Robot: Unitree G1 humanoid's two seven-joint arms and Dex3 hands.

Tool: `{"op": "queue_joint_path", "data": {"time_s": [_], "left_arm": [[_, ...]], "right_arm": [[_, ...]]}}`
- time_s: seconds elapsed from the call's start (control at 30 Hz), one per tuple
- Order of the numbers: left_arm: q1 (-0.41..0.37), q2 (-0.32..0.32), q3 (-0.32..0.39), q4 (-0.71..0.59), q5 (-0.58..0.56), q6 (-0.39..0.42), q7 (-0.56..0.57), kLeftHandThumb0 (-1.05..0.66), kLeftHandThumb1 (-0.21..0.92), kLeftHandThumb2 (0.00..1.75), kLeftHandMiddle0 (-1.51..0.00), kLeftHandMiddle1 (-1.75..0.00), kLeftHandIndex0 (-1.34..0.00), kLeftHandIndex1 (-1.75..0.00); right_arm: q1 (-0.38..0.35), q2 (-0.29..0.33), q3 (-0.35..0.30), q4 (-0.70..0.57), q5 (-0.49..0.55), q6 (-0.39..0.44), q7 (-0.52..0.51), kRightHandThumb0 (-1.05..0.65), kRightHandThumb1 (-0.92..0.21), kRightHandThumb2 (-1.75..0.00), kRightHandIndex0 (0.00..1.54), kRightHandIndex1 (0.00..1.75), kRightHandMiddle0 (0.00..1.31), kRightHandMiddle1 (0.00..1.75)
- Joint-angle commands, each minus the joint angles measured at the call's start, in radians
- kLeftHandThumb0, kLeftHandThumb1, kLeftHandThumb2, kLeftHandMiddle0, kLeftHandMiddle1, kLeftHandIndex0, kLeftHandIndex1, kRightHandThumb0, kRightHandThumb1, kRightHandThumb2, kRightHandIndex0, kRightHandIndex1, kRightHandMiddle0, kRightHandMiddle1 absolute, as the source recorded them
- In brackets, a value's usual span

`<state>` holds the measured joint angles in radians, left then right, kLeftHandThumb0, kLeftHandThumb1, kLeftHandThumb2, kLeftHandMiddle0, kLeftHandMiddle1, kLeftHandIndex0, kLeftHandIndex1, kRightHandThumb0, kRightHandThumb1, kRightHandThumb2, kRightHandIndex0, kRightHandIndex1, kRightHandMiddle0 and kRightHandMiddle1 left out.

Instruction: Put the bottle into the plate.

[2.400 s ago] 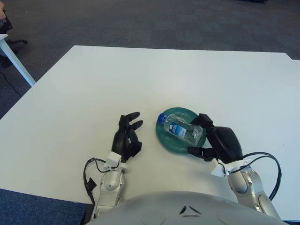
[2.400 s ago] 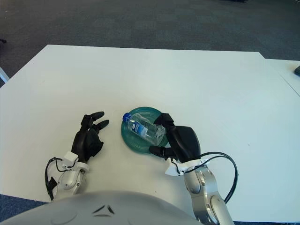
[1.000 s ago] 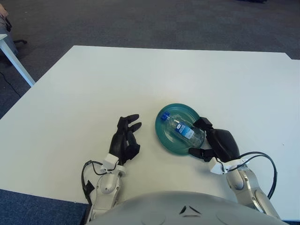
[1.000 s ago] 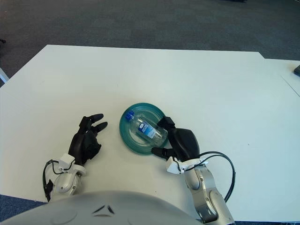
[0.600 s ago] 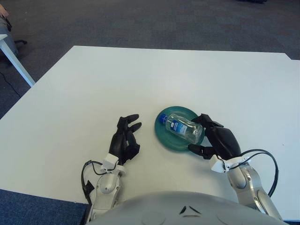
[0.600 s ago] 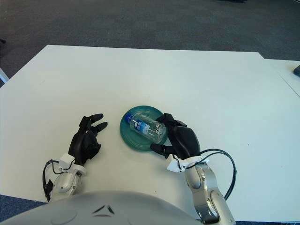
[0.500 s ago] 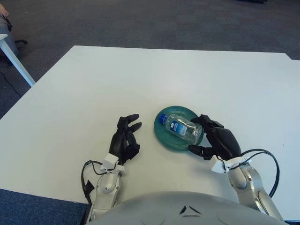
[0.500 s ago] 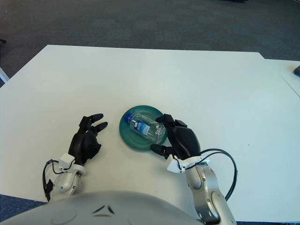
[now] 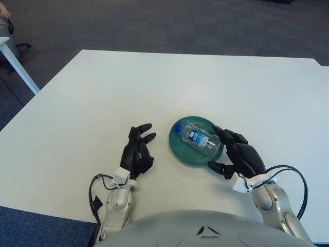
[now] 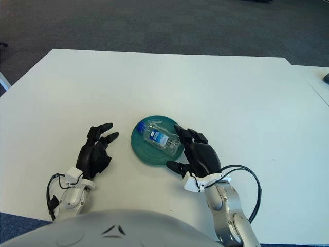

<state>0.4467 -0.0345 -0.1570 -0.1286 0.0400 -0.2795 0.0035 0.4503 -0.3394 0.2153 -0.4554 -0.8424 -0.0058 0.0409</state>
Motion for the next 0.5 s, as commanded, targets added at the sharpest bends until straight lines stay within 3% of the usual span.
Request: {"op": "queue_joint_path", "data": {"time_s": [0.0,0.17,0.27,0.4,0.47], "left_arm": [[-0.001,0.002,0.004,0.041,0.010,0.021,0.006,-0.79,0.92,1.04,-0.30,-0.52,0.00,-1.03],[-0.012,-0.002,0.004,0.060,0.023,0.011,0.013,-0.78,0.92,1.04,-0.30,-0.50,0.00,-1.00],[-0.021,-0.002,0.004,0.075,0.031,-0.001,0.017,-0.78,0.92,1.03,-0.30,-0.50,0.00,-1.01],[-0.027,-0.003,0.005,0.087,0.035,-0.009,0.020,-0.78,0.92,1.02,-0.30,-0.49,0.00,-1.01],[-0.029,-0.011,0.005,0.096,0.025,-0.008,0.019,-0.78,0.92,1.02,-0.31,-0.49,0.00,-1.01]], "right_arm": [[-0.005,0.001,-0.020,0.001,0.024,-0.028,-0.036,-1.05,-0.92,-0.74,0.00,0.00,0.00,0.00],[-0.004,0.001,-0.031,-0.014,0.048,-0.033,-0.024,-1.05,-0.92,-0.78,0.00,0.00,0.00,0.00],[-0.008,0.004,-0.047,-0.043,0.132,-0.005,0.048,-1.05,-0.92,-0.81,0.00,0.00,0.00,0.00],[-0.030,-0.011,-0.093,-0.068,0.257,0.026,0.142,-1.05,-0.92,-0.84,0.00,0.00,0.00,0.00],[-0.047,0.013,-0.132,-0.077,0.421,0.029,0.191,-1.05,-0.92,-0.85,0.00,0.00,0.00,0.00]]}}
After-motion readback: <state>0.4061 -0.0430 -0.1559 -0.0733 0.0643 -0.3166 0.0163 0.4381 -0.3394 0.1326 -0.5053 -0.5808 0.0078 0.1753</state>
